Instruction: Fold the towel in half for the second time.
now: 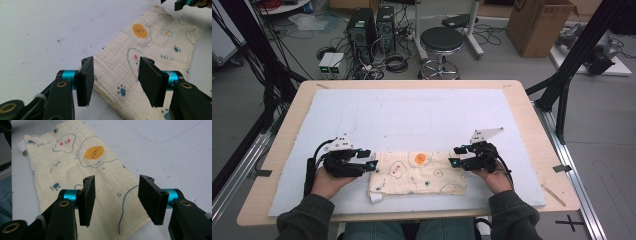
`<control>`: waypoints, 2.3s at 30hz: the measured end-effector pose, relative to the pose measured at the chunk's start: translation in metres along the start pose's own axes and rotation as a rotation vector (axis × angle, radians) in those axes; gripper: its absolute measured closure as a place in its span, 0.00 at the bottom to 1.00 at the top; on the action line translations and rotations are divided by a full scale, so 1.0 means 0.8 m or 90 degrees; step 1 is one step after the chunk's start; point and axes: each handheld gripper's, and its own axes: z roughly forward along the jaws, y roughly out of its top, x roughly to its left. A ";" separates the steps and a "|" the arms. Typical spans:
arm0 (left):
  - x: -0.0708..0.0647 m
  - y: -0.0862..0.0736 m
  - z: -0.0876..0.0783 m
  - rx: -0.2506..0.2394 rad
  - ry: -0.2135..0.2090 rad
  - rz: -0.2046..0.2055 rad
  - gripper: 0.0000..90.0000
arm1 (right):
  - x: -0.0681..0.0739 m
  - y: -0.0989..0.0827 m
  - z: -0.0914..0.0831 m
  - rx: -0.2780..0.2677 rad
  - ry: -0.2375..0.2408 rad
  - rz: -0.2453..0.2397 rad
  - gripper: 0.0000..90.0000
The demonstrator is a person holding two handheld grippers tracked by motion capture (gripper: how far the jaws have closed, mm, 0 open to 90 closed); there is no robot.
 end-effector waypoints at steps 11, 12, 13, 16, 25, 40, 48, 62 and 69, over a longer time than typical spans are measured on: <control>0.009 0.006 0.003 -0.002 0.004 -0.014 0.53 | -0.009 0.011 0.006 0.003 -0.004 0.004 0.54; 0.010 0.007 0.004 0.001 0.006 -0.011 0.53 | -0.012 0.012 0.007 0.002 -0.006 0.007 0.54; 0.012 0.010 0.005 -0.001 0.009 -0.012 0.54 | -0.013 0.012 0.007 0.006 -0.006 0.011 0.54; 0.016 0.015 0.011 -0.007 0.019 -0.016 0.54 | -0.022 0.014 0.009 0.011 -0.011 0.022 0.55; 0.040 0.015 0.030 -0.005 0.038 -0.057 0.55 | -0.045 0.016 0.020 0.023 -0.021 0.051 0.56; 0.054 0.007 0.059 0.056 0.019 -0.086 0.57 | -0.060 -0.005 0.030 0.079 0.012 0.092 0.63; 0.050 0.003 0.068 0.103 0.013 -0.053 0.83 | -0.051 -0.008 0.025 0.099 0.006 0.068 0.74; 0.048 0.005 0.061 0.093 0.045 -0.051 0.95 | -0.049 -0.006 0.019 0.112 -0.025 0.055 0.95; 0.056 0.019 0.056 0.057 0.079 -0.075 0.95 | -0.054 0.011 0.019 0.099 -0.040 0.046 0.95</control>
